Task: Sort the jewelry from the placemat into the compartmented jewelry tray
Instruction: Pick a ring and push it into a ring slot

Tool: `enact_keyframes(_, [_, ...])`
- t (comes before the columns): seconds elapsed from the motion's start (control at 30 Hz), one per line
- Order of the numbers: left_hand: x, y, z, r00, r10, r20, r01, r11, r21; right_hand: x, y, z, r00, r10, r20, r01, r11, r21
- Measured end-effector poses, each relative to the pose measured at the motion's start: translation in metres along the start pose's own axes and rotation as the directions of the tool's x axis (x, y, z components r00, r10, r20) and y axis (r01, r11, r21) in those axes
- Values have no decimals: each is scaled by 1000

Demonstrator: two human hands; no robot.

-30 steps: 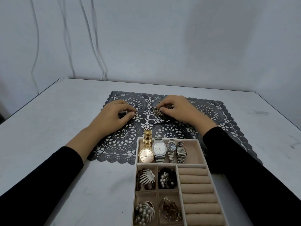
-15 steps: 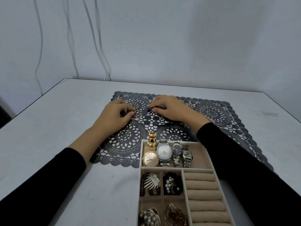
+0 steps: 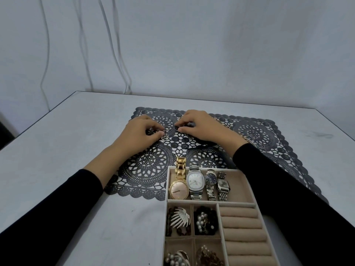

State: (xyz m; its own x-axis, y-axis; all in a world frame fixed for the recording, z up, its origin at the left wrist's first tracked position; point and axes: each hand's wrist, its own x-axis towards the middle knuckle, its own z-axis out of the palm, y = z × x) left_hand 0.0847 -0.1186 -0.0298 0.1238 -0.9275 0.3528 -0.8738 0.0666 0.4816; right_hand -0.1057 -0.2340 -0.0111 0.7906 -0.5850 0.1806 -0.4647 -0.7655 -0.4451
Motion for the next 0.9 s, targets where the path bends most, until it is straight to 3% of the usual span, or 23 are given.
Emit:
enact_keyframes(0.6, [20, -2, -2, 973, 28, 229, -46, 996, 74, 11, -4, -2, 994, 53, 90, -52, 998, -18])
enact_keyframes(0.9, [15, -7, -2, 976, 122, 180, -116, 992, -41, 10, -5, -1, 994, 54, 93, -52, 998, -26])
